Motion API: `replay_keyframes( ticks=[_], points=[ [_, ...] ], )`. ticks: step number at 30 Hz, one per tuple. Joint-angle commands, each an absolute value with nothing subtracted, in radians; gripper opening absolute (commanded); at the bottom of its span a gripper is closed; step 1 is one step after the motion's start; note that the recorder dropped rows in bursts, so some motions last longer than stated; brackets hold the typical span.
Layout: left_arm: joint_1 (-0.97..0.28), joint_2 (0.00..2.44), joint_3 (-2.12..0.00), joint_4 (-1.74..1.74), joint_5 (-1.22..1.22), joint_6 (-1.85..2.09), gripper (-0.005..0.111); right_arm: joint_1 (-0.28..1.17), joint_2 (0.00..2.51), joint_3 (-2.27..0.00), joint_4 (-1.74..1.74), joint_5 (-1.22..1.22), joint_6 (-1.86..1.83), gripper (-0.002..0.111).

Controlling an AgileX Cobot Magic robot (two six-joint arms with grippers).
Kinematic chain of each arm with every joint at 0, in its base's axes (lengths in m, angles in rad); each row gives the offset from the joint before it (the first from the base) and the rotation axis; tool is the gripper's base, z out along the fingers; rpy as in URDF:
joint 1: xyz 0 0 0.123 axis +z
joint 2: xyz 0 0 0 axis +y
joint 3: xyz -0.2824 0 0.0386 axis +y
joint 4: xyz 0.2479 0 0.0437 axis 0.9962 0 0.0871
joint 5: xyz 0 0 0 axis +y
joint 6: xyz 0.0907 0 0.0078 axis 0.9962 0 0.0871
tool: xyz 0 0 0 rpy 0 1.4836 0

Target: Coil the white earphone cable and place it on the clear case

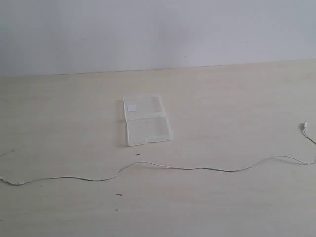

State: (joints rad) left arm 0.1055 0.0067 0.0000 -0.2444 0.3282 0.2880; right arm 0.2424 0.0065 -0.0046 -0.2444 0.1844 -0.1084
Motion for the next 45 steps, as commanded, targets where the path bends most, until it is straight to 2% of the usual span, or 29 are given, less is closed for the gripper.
replay_keyframes(
  ticks=[1, 4, 10, 11, 14, 17, 21, 26, 28, 32, 37, 41, 45],
  points=[
    [0.109, 0.0, 0.0, -0.245, 0.324, 0.28, 0.0, 0.237, 0.0, 0.0, -0.262, 0.033, -0.127, 0.0],
    [0.109, 0.0, 0.0, -0.245, 0.324, 0.282, 0.0, 0.237, 0.0, 0.0, -0.262, -0.059, -0.131, 0.0],
    [0.109, 0.0, 0.0, -0.245, 0.324, 0.282, 0.0, 0.237, 0.0, -0.004, -0.123, -0.715, 0.339, 0.0],
    [0.109, 0.0, 0.0, -0.245, 0.324, 0.282, 0.0, 0.237, 0.0, -0.03, -0.121, -0.747, 0.398, 0.0],
    [0.109, 0.0, 0.0, -0.245, 0.324, 0.282, 0.0, 0.237, 0.004, -0.191, -0.247, -0.553, 0.589, 0.0],
    [0.109, 0.0, 0.0, -0.245, 0.324, 0.282, 0.0, 0.237, 0.097, -0.408, -0.646, -0.339, 0.887, 0.0],
    [0.109, 0.0, 0.0, -0.245, 0.324, 0.282, 0.0, 0.237, 0.292, -0.645, -1.179, -0.358, 1.401, 0.0],
    [0.109, 0.0, 0.0, -0.245, 0.324, 0.282, 0.0, 0.237, 0.551, -0.829, -1.633, -0.529, 2.088, 0.0],
    [0.109, 0.0, 0.0, -0.245, 0.324, 0.282, 0.0, 0.237, 0.664, -0.877, -1.742, -0.655, 2.127, 0.0],
    [0.109, 0.0, 0.0, -0.245, 0.324, 0.282, 0.0, 0.237, 0.866, -0.893, -1.744, -0.819, 2.127, 0.0],
    [0.109, 0.0, 0.0, -0.245, 0.324, 0.282, 0.0, 0.237, 1.11, -0.893, -1.744, -0.88, 2.096, 0.0],
    [0.109, 0.0, 0.0, -0.245, 0.324, 0.282, 0.0, 0.271, 1.298, -0.894, -1.744, -0.984, 1.89, 0.0],
    [0.109, 0.0, 0.0, -0.245, 0.324, 0.282, 0.0, 0.365, 1.436, -0.896, -1.744, -0.889, 1.819, 0.0]
  ],
)
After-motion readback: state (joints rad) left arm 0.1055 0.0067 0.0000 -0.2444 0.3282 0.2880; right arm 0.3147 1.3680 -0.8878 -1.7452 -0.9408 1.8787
